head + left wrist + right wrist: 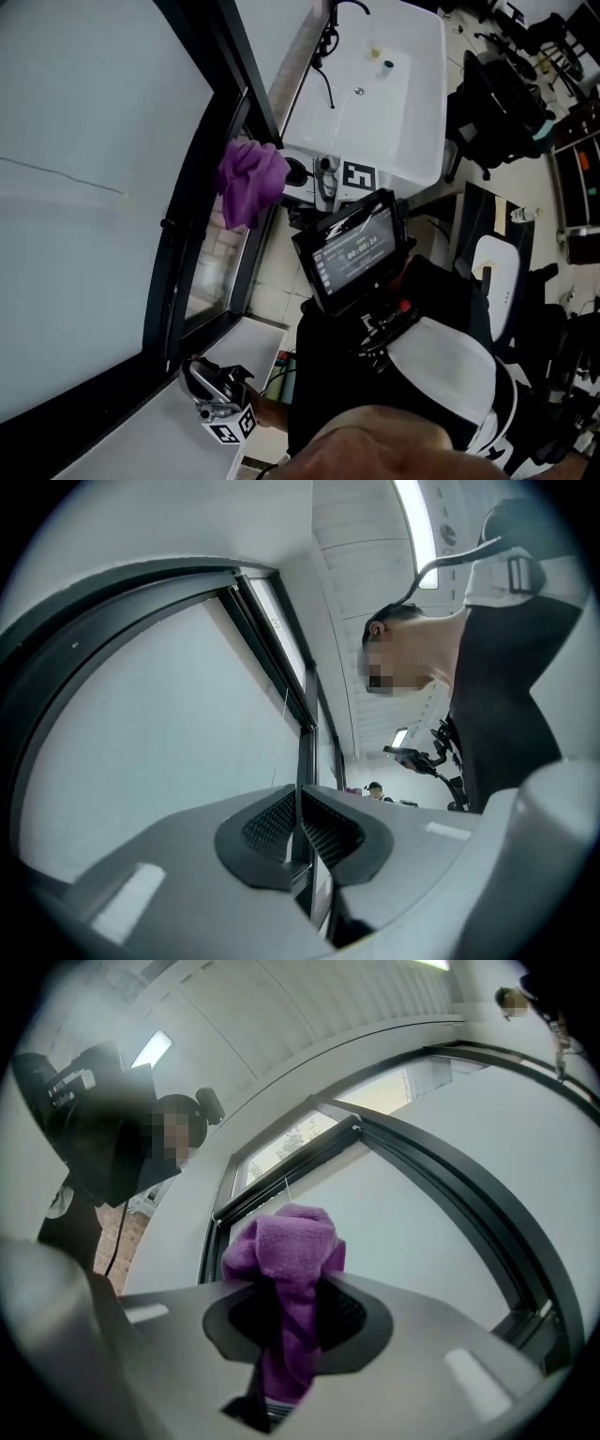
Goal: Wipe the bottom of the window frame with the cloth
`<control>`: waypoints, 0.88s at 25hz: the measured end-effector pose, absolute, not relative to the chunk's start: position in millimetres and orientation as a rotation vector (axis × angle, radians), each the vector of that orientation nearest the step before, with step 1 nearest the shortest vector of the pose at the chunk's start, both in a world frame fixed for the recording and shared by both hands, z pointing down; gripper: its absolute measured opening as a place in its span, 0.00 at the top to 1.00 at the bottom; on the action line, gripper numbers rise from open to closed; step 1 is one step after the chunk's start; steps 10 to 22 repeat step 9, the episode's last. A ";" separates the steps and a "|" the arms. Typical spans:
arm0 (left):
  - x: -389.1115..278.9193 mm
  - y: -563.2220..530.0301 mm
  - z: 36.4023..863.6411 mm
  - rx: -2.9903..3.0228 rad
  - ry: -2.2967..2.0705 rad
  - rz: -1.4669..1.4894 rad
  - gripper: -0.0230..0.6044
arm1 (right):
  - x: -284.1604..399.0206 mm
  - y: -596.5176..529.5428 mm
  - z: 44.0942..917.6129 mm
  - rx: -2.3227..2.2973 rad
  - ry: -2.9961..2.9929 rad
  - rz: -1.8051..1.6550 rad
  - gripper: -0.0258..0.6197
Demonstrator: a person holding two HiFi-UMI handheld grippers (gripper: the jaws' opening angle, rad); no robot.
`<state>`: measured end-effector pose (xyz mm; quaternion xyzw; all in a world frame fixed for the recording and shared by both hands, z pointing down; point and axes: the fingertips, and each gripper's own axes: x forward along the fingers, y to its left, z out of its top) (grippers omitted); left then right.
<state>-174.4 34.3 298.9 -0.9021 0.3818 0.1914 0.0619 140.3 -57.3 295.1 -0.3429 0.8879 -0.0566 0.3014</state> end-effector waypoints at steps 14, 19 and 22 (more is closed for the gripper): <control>-219.1 104.6 310.2 -2.722 1.075 0.648 0.96 | 81.0 17.3 292.2 -0.908 2.410 -0.124 0.85; -219.1 104.6 310.2 -2.722 1.075 0.648 0.96 | 81.0 17.3 292.2 -0.908 2.410 -0.124 0.85; -219.1 104.6 310.2 -2.722 1.075 0.648 0.96 | 81.0 17.3 292.2 -0.908 2.410 -0.124 0.85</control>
